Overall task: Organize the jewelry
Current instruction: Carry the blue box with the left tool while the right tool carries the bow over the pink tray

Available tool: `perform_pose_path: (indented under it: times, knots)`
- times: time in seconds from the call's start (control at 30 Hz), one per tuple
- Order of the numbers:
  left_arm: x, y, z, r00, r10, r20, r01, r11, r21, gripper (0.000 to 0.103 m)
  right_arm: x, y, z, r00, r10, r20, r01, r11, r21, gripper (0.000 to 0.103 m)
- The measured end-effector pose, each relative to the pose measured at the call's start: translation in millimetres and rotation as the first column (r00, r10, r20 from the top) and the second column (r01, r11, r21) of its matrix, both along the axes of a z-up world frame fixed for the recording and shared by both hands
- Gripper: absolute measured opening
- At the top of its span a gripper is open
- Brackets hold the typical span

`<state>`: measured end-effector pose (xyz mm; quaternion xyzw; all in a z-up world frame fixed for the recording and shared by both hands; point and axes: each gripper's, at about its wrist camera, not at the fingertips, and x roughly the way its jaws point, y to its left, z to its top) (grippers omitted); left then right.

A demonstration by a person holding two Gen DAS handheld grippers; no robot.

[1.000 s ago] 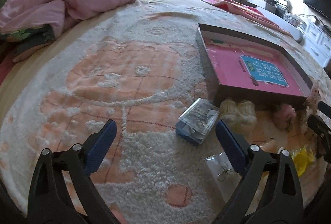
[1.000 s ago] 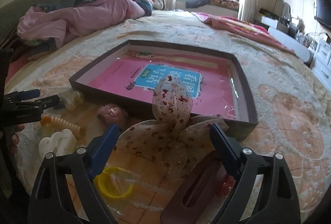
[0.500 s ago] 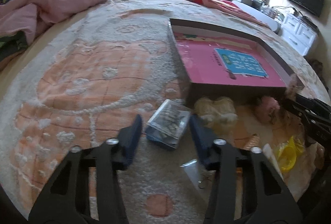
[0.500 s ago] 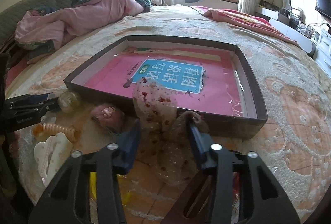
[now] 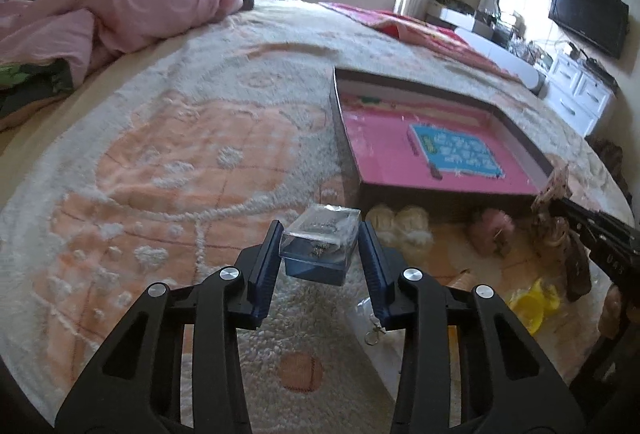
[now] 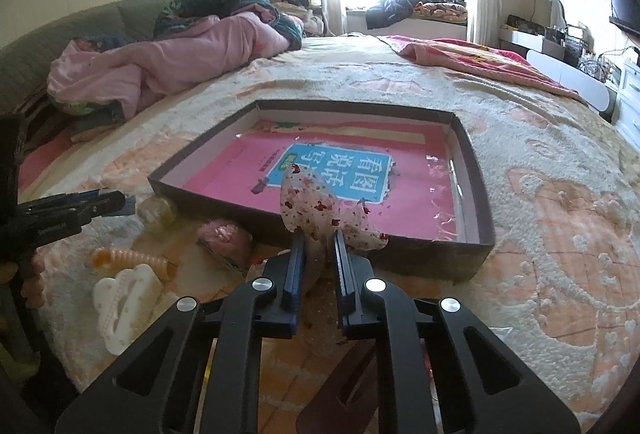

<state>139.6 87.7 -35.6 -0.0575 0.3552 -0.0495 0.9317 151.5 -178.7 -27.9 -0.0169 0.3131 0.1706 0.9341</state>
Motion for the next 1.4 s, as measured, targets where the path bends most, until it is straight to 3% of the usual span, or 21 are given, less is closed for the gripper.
perform_pose_path:
  times: [0.37, 0.87, 1.4]
  knots:
    - [2, -23, 30, 0.997, -0.03, 0.066, 0.031, 0.999, -0.01, 0.027, -6, -29, 33, 0.995, -0.043, 0.085, 0.037, 0.997, 0.07, 0.011]
    - [42, -77, 52, 0.988, -0.105, 0.109, 0.105, 0.994, -0.001, 0.027, 21, -58, 50, 0.985, -0.108, 0.131, 0.098, 0.992, 0.079, 0.011]
    - [81, -110, 29, 0.992, -0.126, 0.028, 0.127, 0.992, -0.022, 0.027, 71, -62, 32, 0.991, -0.127, 0.038, 0.126, 0.991, 0.036, 0.011]
